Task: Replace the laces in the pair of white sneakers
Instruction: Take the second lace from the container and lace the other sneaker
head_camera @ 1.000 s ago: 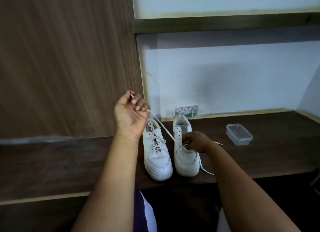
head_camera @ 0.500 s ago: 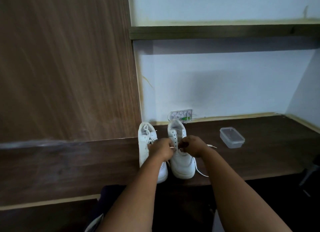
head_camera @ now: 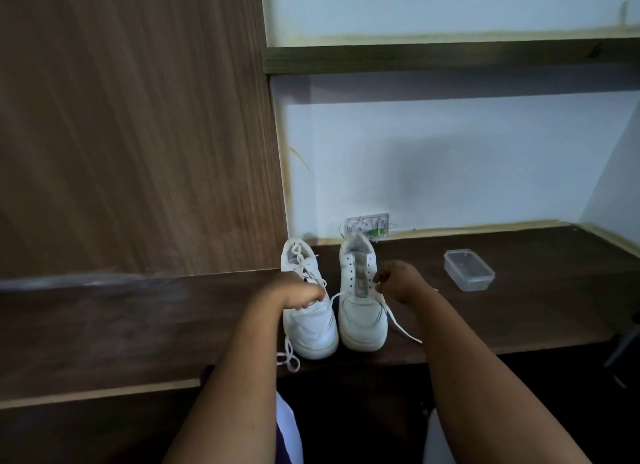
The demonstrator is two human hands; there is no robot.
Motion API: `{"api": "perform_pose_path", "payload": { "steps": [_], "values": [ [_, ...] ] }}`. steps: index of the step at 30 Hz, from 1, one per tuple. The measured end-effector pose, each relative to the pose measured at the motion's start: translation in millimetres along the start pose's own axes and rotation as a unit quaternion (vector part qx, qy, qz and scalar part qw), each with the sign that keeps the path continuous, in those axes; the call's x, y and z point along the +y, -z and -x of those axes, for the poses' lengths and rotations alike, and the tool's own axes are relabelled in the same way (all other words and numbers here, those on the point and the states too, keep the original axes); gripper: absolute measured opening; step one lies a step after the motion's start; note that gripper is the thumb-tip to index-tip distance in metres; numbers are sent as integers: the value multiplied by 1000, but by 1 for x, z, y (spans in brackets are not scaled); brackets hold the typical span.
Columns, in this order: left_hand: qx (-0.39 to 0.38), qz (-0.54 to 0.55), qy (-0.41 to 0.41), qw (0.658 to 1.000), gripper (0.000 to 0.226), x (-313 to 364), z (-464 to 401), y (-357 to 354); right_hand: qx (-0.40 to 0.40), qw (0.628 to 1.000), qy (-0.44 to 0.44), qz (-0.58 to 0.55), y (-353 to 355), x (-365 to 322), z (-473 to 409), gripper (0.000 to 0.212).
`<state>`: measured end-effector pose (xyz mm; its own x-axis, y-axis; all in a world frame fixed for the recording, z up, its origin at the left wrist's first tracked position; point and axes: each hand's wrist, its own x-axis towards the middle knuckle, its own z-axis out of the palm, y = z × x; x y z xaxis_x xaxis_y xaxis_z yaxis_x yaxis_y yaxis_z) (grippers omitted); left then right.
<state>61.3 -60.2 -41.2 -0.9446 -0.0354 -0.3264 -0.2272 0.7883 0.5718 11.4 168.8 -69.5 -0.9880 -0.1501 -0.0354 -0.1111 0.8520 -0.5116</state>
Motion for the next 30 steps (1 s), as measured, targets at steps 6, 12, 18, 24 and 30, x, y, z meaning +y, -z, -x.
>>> {"api": "perform_pose_path", "payload": {
  "steps": [6, 12, 18, 24, 30],
  "values": [
    [198, -75, -146, 966, 18, 31, -17, -43, -52, 995, -13, 78, -2, 1, 2, 26],
    [175, -118, -109, 971, 19, 39, -34, -73, -96, 990, -41, 98, 3, -2, 5, 32],
    [82, 129, -41, 987, 10, 29, -42, -69, -135, 966, -153, -160, -3, 21, -1, 37],
    [-1, 338, 26, 941, 28, 38, -37, -75, -130, 977, -136, -101, 2, 11, 4, 43],
    [26, 254, 32, 966, 9, 49, -34, -81, -120, 969, -178, -119, -1, 9, 7, 45]
  ]
}}
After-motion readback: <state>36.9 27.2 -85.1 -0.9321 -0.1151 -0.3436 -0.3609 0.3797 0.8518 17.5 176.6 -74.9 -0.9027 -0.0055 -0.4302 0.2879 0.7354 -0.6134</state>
